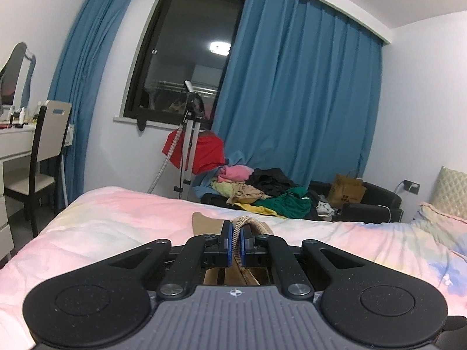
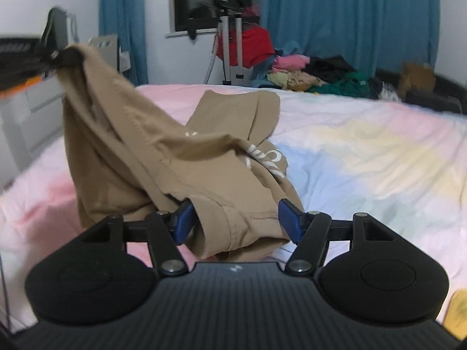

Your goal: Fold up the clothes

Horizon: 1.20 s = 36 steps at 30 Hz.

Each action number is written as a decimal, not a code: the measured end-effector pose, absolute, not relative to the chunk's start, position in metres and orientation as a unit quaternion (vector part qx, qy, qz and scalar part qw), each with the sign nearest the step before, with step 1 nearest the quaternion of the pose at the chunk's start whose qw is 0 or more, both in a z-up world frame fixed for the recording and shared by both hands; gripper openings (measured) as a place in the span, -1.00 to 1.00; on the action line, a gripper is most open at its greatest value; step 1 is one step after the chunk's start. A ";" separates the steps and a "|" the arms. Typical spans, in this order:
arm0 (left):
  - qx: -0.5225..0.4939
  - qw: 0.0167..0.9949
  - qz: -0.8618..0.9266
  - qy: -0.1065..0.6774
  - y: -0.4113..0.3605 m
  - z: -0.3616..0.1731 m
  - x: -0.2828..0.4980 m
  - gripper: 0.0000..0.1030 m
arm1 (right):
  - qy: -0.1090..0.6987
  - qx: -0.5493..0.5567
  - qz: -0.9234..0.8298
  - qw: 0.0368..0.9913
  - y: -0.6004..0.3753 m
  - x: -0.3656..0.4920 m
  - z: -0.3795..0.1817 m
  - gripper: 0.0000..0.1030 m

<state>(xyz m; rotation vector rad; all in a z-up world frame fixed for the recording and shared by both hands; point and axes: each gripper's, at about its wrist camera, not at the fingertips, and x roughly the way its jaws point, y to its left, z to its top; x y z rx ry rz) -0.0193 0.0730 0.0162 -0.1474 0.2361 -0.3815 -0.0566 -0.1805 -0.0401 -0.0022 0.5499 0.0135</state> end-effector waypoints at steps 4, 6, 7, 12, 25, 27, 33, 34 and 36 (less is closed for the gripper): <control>-0.073 0.972 -0.189 0.115 0.081 0.017 -0.018 -0.89 | 0.284 -0.024 -0.033 0.958 -0.180 -0.054 -0.047 0.23; -0.070 0.970 -0.195 0.126 0.081 0.016 -0.016 -0.89 | 0.285 0.028 -0.066 0.956 -0.197 -0.051 -0.048 0.18; -0.067 0.968 -0.200 0.133 0.080 0.015 -0.013 -0.88 | 0.276 0.058 -0.063 0.957 -0.205 -0.053 -0.047 -0.09; 0.020 0.957 -0.240 0.162 0.067 0.002 -0.015 -0.85 | 0.238 0.148 -0.041 0.959 -0.229 -0.063 -0.042 -0.73; 0.245 0.919 -0.225 0.209 0.020 -0.057 -0.021 -0.32 | 0.136 0.150 -0.041 0.978 -0.232 -0.087 -0.022 -0.78; 0.274 0.917 -0.211 0.198 0.013 -0.065 -0.023 -0.26 | 0.122 0.156 -0.038 0.979 -0.234 -0.090 -0.019 -0.78; 0.319 0.924 -0.141 0.155 -0.003 -0.081 -0.024 -0.15 | 0.099 0.157 -0.035 0.982 -0.233 -0.093 -0.016 -0.78; 0.302 0.933 -0.126 0.150 -0.001 -0.079 -0.021 -0.12 | 0.101 0.156 -0.038 0.982 -0.233 -0.092 -0.016 -0.77; 0.266 0.949 -0.096 0.140 0.001 -0.073 -0.015 0.00 | 0.115 0.154 -0.056 0.980 -0.234 -0.086 -0.020 -0.75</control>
